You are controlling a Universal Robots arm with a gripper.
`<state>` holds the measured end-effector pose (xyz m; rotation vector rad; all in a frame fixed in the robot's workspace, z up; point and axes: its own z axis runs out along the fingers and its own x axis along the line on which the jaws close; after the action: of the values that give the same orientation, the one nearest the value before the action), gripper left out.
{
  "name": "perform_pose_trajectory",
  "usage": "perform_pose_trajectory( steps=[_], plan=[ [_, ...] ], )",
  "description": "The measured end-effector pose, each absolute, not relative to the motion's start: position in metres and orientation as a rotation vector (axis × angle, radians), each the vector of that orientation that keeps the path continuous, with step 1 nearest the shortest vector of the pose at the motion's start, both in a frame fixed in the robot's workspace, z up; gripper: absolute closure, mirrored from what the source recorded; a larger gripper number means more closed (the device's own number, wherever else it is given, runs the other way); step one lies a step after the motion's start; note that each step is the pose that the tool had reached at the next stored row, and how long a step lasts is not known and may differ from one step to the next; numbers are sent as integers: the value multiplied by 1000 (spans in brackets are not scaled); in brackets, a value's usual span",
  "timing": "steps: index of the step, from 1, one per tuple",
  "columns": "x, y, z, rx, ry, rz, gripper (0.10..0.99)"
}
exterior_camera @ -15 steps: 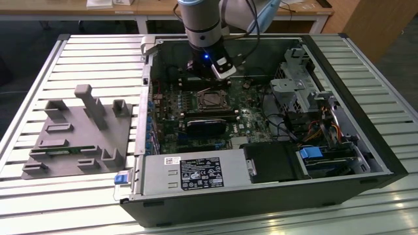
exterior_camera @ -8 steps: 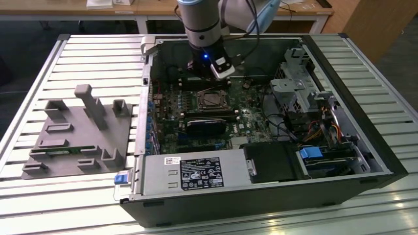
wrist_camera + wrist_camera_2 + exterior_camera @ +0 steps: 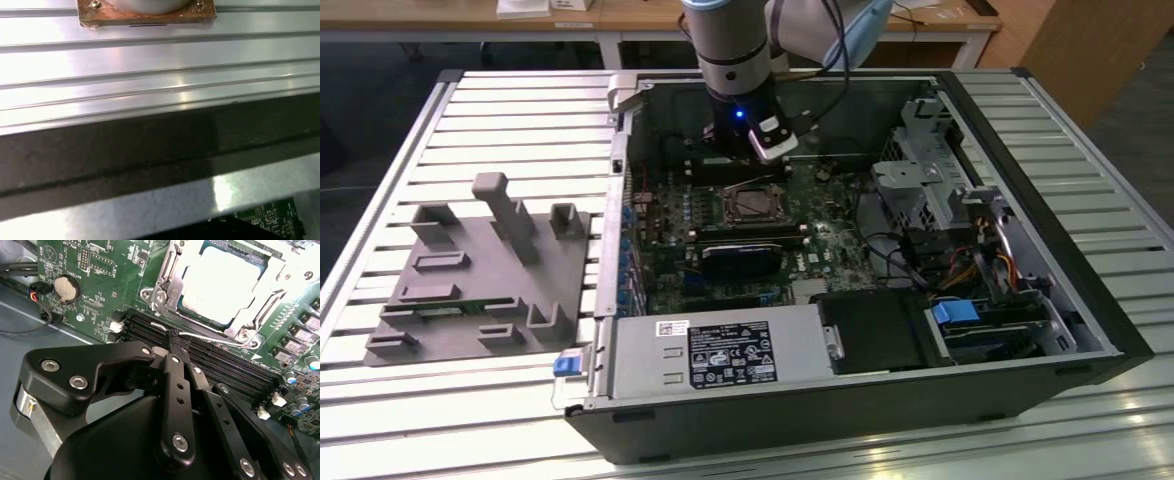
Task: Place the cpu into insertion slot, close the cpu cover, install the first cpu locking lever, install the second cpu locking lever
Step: 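Install the first cpu locking lever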
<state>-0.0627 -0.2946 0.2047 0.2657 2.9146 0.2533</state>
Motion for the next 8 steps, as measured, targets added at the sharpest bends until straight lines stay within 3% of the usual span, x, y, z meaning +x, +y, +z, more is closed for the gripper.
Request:
perform_pose_trajectory(
  steps=[8],
  plan=[
    [-63,-295,206,267,2914,253,984]
  ],
)
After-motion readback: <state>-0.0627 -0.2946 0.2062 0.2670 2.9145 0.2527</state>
